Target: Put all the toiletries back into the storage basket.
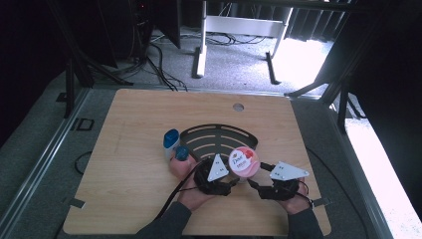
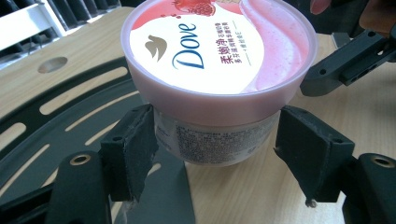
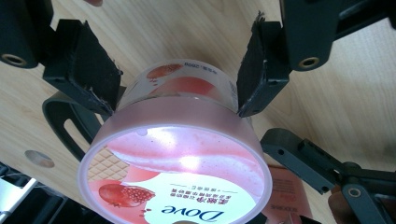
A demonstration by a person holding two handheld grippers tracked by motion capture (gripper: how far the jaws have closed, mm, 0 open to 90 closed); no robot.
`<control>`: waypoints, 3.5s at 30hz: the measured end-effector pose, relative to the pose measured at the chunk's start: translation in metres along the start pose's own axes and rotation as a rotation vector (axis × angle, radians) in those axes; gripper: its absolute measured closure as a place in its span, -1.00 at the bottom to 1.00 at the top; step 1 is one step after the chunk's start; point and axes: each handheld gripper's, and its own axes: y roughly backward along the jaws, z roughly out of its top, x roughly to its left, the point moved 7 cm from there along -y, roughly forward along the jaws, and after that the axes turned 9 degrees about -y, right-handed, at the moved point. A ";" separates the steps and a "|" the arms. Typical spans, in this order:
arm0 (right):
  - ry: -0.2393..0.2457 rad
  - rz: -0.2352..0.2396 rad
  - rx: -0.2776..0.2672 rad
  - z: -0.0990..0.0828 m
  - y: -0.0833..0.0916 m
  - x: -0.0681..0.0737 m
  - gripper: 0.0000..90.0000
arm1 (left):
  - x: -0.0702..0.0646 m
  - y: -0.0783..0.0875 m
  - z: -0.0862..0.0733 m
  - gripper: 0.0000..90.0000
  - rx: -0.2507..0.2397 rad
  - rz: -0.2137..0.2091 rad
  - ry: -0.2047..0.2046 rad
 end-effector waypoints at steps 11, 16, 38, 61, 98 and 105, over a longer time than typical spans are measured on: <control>0.011 -0.012 -0.001 0.004 -0.002 -0.008 -0.33 | 0.005 -0.006 0.004 -0.35 -0.002 0.016 0.006; 0.008 -0.015 -0.003 0.005 -0.003 -0.011 -0.33 | 0.008 -0.008 0.004 -0.35 0.000 0.023 0.009; 0.040 -0.016 -0.005 0.018 -0.011 -0.021 -0.33 | 0.020 -0.012 0.007 -0.35 -0.012 0.066 0.033; 0.045 -0.005 0.005 0.023 -0.022 -0.037 -0.32 | 0.032 -0.023 0.008 -0.35 -0.001 0.090 0.050; 0.077 0.014 0.092 0.030 -0.048 -0.071 -0.31 | 0.052 -0.051 0.005 -0.34 0.038 0.174 0.066; 0.068 0.023 0.103 0.031 -0.051 -0.075 -0.30 | 0.054 -0.054 0.006 -0.34 0.039 0.186 0.076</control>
